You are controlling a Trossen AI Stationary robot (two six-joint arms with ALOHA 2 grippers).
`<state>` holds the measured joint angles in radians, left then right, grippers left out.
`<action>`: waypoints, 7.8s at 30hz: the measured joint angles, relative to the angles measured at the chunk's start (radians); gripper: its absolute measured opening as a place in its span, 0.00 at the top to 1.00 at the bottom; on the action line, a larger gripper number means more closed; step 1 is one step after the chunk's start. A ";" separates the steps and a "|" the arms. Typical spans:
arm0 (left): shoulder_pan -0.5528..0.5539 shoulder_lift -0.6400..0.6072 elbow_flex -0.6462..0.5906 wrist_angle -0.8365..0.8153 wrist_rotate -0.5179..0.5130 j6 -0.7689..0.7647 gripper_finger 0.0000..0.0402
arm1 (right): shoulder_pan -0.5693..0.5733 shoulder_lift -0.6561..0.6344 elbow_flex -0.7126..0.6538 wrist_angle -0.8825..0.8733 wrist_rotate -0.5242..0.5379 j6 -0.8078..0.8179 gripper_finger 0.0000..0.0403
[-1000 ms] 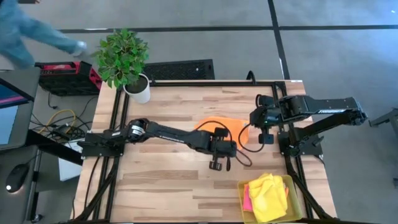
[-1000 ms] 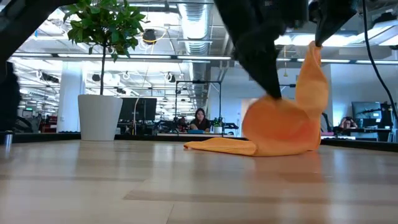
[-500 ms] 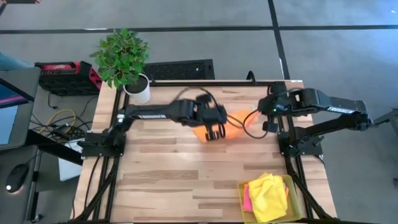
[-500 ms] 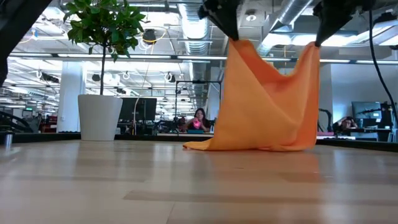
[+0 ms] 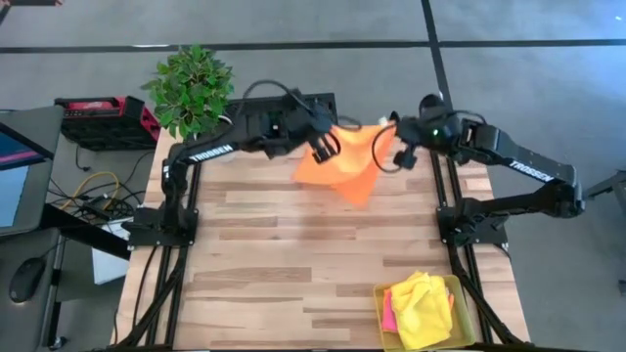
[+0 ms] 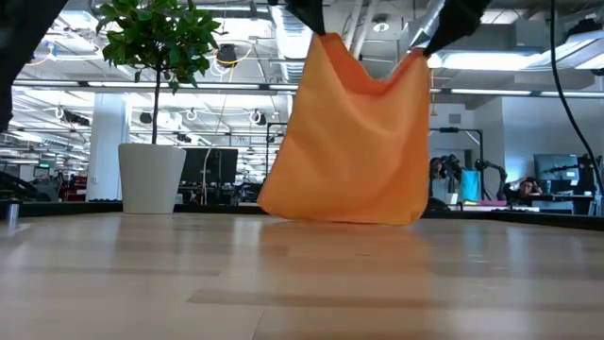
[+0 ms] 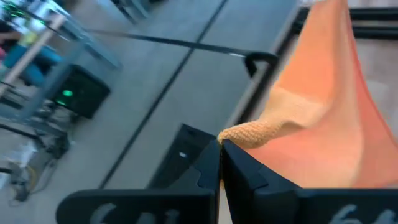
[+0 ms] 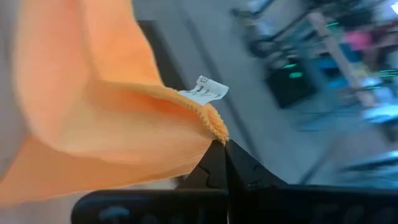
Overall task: Fold microfiber towels
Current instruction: Fold the orange microfiber cloth
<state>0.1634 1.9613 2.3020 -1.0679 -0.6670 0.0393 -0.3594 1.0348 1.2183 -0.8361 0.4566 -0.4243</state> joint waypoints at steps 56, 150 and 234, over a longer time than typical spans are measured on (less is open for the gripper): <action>-0.320 -0.027 -0.528 -0.084 0.479 -0.532 1.00 | 0.691 0.001 -0.401 -0.172 -0.314 0.896 0.99; -0.144 -0.029 -1.111 0.637 0.426 0.074 0.63 | 0.312 -0.002 -0.411 0.005 -0.475 0.791 0.52; -0.072 0.520 -0.065 0.661 0.664 0.571 1.00 | 0.313 -0.283 -0.411 -0.106 -0.457 0.791 0.56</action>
<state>0.0910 2.4808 2.2369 -0.4070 -0.0028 0.6108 -0.0460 0.7514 0.8078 -0.9417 -0.0006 0.3668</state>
